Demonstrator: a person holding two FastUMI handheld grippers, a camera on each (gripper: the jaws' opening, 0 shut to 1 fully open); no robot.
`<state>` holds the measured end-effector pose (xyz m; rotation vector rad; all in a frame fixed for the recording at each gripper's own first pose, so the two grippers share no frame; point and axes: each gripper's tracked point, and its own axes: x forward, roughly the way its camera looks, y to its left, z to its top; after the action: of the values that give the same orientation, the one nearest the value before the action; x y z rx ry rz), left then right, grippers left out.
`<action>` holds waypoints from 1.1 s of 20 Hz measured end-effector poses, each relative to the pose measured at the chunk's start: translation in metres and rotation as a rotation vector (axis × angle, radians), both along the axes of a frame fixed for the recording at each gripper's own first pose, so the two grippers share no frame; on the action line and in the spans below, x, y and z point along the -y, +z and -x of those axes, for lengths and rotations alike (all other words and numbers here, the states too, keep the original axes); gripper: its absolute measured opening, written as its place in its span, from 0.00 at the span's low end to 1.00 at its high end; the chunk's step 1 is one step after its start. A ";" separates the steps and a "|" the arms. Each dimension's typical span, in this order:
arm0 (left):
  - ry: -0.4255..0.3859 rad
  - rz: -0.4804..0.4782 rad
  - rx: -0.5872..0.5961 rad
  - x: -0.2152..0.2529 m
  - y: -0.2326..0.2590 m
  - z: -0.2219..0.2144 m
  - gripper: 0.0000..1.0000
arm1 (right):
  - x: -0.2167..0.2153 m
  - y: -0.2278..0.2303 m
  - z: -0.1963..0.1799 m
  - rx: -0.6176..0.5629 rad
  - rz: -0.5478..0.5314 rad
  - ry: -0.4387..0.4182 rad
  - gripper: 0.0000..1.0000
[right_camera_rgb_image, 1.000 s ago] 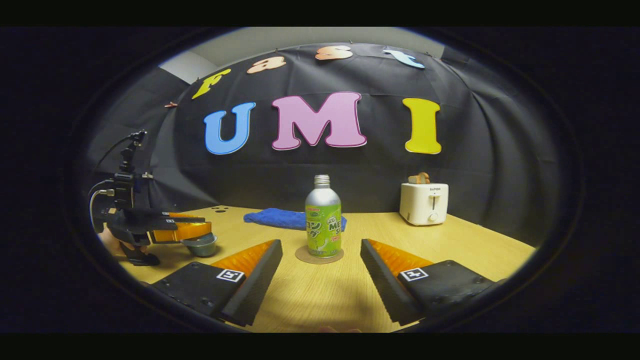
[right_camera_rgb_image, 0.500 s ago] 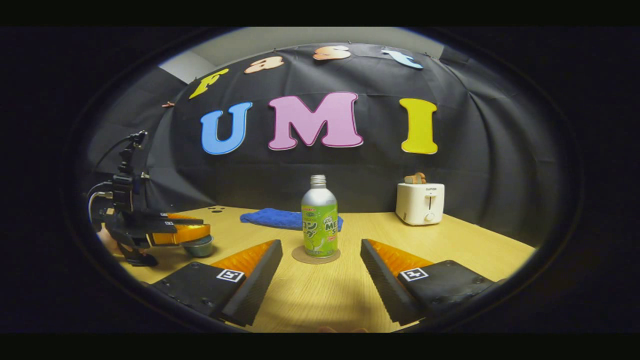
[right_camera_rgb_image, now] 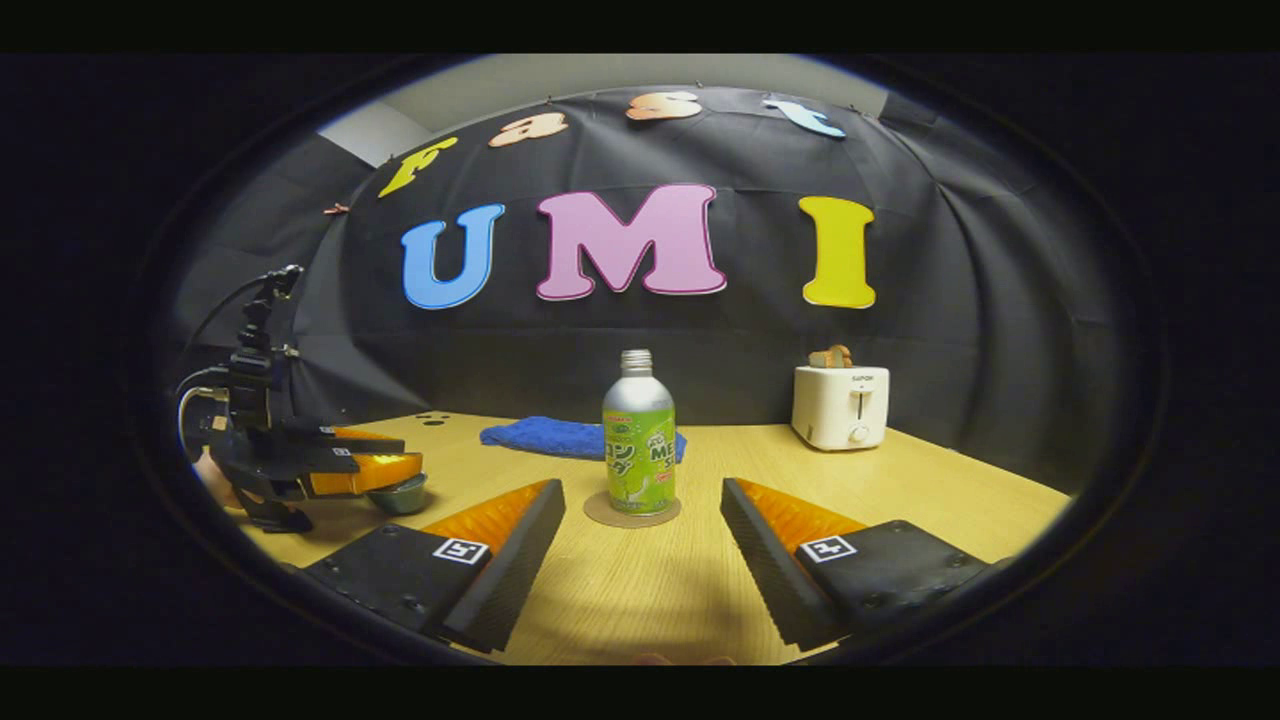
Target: Open the teacup lid with one hand, grasp the water bottle and pour water into the teacup with the other hand; after pouring, place the water bottle on the coaster and then close the teacup lid.
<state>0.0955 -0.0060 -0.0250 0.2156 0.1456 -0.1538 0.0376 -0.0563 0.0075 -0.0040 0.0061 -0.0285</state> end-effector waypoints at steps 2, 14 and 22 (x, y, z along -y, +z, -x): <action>0.009 0.012 0.029 -0.002 0.005 0.004 0.52 | 0.000 0.000 0.000 0.000 0.000 0.000 0.97; 0.036 0.170 0.240 0.004 0.056 0.073 0.96 | -0.015 0.001 0.005 0.001 -0.008 0.003 0.97; 0.027 0.160 0.272 0.024 0.051 0.087 0.97 | -0.045 -0.002 0.006 -0.007 -0.010 0.041 0.97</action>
<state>0.0083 -0.0300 0.0263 0.0734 -0.1338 -0.1075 0.0316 -0.0116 0.0057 0.0055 0.0129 0.0122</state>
